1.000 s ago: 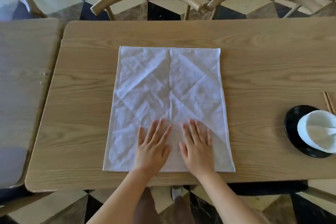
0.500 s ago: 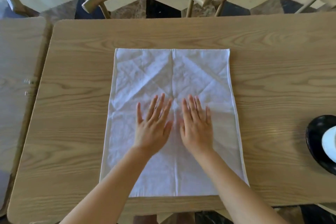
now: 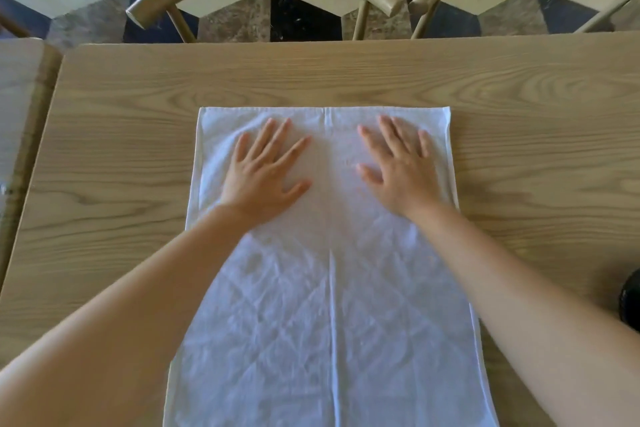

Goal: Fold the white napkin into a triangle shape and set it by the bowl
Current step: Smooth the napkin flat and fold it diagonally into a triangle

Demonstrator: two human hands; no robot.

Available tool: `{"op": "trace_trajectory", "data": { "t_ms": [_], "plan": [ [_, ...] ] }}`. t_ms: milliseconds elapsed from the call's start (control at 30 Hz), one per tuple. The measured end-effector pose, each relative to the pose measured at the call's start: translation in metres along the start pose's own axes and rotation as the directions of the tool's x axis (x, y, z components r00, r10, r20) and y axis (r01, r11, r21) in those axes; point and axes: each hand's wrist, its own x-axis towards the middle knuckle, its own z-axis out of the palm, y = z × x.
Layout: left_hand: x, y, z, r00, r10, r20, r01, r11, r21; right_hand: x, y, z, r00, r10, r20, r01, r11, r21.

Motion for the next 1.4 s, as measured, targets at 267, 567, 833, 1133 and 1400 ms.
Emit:
{"op": "trace_trajectory", "data": {
  "t_ms": [267,567,833,1133,1400],
  "plan": [
    [-0.014,-0.06,-0.012,0.97,-0.242,-0.027,0.24,0.969,-0.063,0.011,0.086,-0.018,0.983,0.182,0.016,-0.178,0.973,-0.144],
    [-0.096,0.074,-0.015,0.952,-0.282,-0.117,0.253,0.944,-0.21,-0.134,0.022,-0.027,0.924,-0.376,-0.065,0.377,0.926,0.008],
    [-0.196,0.193,0.02,0.995,-0.051,0.08,0.064,0.983,-0.171,-0.282,0.051,-0.02,0.802,-0.493,0.337,0.544,0.836,-0.073],
    [-0.228,0.241,0.025,0.977,0.123,0.176,-0.091,0.979,-0.181,-0.304,0.078,-0.026,0.765,-0.597,0.239,0.63,0.771,-0.092],
    [-0.234,0.271,0.021,0.968,0.132,0.212,-0.078,0.967,-0.243,-0.285,0.084,-0.03,0.601,-0.799,-0.024,0.798,0.602,-0.025]
  ]
}}
